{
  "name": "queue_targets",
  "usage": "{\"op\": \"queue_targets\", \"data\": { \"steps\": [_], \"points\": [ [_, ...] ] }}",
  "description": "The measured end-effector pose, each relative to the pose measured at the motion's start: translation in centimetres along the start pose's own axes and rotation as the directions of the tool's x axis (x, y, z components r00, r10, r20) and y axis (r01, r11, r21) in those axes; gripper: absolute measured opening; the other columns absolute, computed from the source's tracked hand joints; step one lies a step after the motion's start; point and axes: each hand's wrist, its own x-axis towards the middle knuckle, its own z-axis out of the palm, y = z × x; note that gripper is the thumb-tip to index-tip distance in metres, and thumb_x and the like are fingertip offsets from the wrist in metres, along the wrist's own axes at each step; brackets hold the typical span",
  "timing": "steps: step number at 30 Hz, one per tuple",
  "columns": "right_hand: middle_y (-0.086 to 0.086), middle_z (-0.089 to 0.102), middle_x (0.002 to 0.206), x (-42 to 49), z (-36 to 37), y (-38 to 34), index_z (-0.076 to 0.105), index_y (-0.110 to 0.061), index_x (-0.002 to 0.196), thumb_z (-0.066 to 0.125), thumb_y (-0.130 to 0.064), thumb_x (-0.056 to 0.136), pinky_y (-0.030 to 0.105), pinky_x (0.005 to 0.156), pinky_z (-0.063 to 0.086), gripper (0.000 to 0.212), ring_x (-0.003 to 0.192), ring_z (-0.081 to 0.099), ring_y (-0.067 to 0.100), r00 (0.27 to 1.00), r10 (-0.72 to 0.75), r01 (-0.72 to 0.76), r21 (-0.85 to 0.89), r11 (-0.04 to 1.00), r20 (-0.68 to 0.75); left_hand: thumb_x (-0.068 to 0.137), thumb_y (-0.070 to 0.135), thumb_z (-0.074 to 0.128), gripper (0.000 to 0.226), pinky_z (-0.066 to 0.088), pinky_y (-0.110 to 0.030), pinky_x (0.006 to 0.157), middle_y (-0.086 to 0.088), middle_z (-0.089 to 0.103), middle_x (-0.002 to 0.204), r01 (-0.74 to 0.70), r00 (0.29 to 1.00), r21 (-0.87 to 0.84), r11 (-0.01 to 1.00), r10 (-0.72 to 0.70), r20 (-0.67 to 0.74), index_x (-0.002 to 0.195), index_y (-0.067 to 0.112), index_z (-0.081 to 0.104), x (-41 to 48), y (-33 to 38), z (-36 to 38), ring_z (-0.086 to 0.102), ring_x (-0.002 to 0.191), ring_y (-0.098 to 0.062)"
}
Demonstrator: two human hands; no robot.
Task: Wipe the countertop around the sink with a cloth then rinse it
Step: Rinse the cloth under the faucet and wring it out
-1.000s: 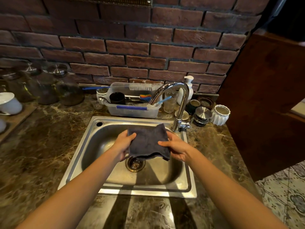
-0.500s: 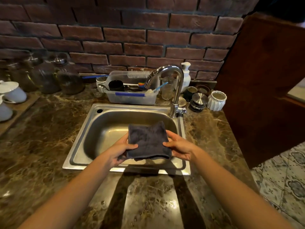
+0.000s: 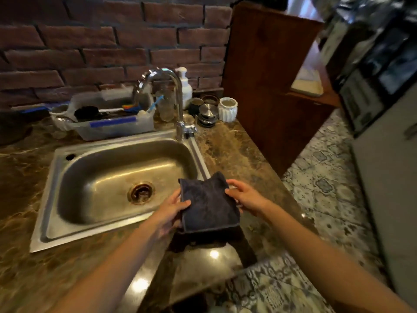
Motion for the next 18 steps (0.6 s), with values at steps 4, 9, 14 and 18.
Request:
{"op": "queue_targets", "data": {
  "steps": [4, 9, 14, 18],
  "points": [
    [0.000, 0.056, 0.078, -3.3, -2.3, 4.1, 0.052, 0.001, 0.125, 0.047, -0.004, 0.099, 0.008, 0.043, 0.037, 0.027, 0.049, 0.055, -0.008, 0.979, -0.063, 0.047, -0.084, 0.995, -0.194, 0.092, -0.003, 0.050, 0.048, 0.053, -0.036, 0.080, 0.002, 0.072, 0.100, 0.012, 0.999, 0.034, 0.999, -0.013, 0.029, 0.135, 0.019, 0.048, -0.2, -3.8, 4.4, 0.069, 0.086, -0.015],
    [0.000, 0.061, 0.086, -5.6, -7.1, 6.7, 0.054, 0.000, 0.124, 0.043, 0.001, 0.099, 0.010, 0.054, 0.045, 0.028, 0.070, 0.060, -0.003, 0.968, -0.029, 0.010, -0.078, 0.997, -0.251, 0.095, 0.002, 0.050, 0.048, 0.045, -0.028, 0.070, 0.004, 0.065, 0.112, 0.083, 0.995, 0.087, 0.993, -0.088, 0.057, 0.134, 0.030, 0.046, 0.5, -5.1, 9.8, 0.062, 0.092, -0.009],
    [0.003, 0.063, 0.102, -5.2, -12.8, 9.1, 0.056, -0.006, 0.122, 0.044, 0.001, 0.098, 0.018, 0.069, 0.050, 0.028, 0.095, 0.060, 0.014, 0.951, -0.028, -0.003, -0.101, 0.995, -0.307, 0.096, 0.001, 0.047, 0.054, 0.044, -0.030, 0.071, 0.004, 0.065, 0.113, 0.106, 0.993, 0.117, 0.988, -0.111, 0.036, 0.142, 0.030, 0.040, 2.6, -6.5, 15.6, 0.063, 0.094, -0.012],
    [0.002, 0.063, 0.103, -4.5, -16.7, 10.4, 0.060, -0.005, 0.119, 0.046, 0.002, 0.097, 0.013, 0.072, 0.049, 0.027, 0.094, 0.060, 0.011, 0.953, -0.052, -0.007, -0.193, 0.981, -0.298, 0.097, 0.006, 0.048, 0.055, 0.046, -0.033, 0.074, 0.007, 0.064, 0.111, 0.150, 0.988, 0.120, 0.981, -0.153, 0.014, 0.143, 0.033, 0.036, 4.4, -7.6, 19.7, 0.060, 0.098, -0.014]
  ]
}}
